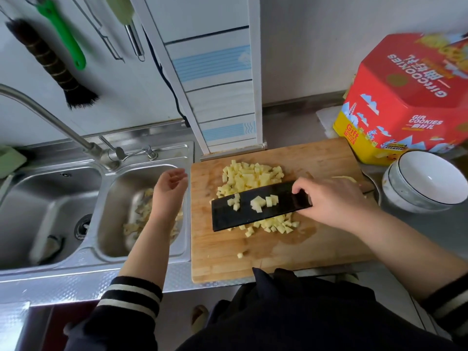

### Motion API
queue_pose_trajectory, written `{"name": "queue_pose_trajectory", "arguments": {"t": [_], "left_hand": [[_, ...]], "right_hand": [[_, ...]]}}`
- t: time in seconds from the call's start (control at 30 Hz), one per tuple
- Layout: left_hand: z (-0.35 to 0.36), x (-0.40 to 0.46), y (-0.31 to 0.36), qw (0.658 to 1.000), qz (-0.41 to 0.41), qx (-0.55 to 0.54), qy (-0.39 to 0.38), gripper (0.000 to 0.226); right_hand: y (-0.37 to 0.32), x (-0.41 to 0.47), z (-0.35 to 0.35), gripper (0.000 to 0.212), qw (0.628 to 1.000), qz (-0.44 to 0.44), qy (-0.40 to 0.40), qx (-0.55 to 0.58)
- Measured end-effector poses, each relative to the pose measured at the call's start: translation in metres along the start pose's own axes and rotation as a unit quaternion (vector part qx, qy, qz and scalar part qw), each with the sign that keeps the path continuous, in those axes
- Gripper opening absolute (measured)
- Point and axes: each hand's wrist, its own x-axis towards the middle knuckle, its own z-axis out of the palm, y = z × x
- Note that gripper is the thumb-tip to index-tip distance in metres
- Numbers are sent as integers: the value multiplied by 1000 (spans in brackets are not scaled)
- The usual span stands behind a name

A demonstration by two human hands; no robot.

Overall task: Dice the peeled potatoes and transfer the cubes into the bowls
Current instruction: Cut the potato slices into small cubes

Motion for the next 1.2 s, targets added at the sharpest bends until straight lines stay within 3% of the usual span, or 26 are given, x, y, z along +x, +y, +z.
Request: {"name": "queue_pose_trajectory", "arguments": {"t": [0.13,0.23,0.33,0.57,0.73,0.8,0.87,0.97,1.2], "left_hand": [[20,-22,26,979,100,125,-129,9],[36,-38,30,932,123,197,-277,3],[50,-44,23,889,117,273,-349,6],[82,-22,8,895,125,320,-285,18],[84,-18,29,920,146,238,-276,18],[83,-32,40,891,153,211,-371,15],[85,-48,37,848,174,247,-435,28],[96,-56,26,834,222,294,-409,41],[115,-43,25,817,231,302,-433,29]], "right_hand": [[-2,-2,16,30,999,-15,16,-41],[-3,-6,29,30,999,-16,26,-43],[-2,-8,35,29,999,-11,34,-40],[-4,-8,39,30,997,-27,40,-60],[3,-12,37,33,997,-31,25,-68],[6,-14,37,33,997,-26,27,-71],[6,-15,36,31,997,-23,33,-70],[5,-17,36,26,996,-30,49,-69],[3,-19,47,30,994,-43,47,-93]]}}
